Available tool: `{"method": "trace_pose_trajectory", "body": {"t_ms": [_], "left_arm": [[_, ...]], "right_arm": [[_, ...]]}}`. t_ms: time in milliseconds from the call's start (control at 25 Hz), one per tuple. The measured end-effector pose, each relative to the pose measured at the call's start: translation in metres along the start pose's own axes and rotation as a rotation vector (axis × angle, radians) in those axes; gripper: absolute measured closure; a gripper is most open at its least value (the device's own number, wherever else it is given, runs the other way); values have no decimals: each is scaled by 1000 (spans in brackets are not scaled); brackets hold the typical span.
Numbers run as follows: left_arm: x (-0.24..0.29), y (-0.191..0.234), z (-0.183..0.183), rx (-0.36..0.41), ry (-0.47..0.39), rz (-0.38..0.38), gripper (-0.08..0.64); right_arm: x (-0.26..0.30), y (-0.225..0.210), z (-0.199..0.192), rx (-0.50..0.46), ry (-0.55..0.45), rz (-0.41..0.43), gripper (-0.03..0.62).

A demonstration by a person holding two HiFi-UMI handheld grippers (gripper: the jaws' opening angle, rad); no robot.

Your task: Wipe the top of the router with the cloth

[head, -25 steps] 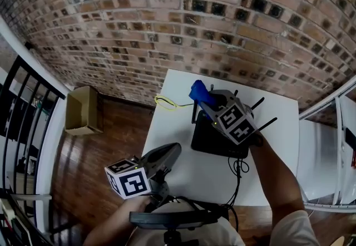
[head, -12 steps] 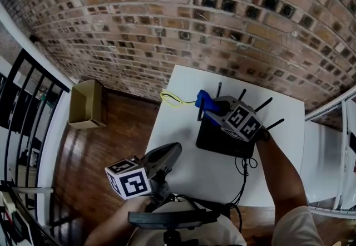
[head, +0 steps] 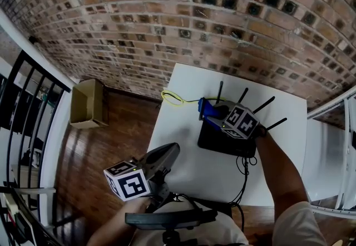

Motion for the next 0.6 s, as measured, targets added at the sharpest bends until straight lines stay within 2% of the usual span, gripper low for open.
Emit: {"method": "trace_pose_trajectory", "body": {"t_ms": [280,600], "left_arm": [[0,0,5,-4,-4,-12,541],[4,-7,7,19,15,-56,542]], "right_arm": [[18,14,-29,44,99,-15,485],[5,7,-33,121,101,-142,485]]}}
Point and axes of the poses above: the fingertips, and each gripper's own axes: x forward along the fingers, y to its left, z out of its top, the point moved 1 cm from there along -x, backward along the fingers, and after that the axes turned 11 degrees about -x, right-handed, at the moved point
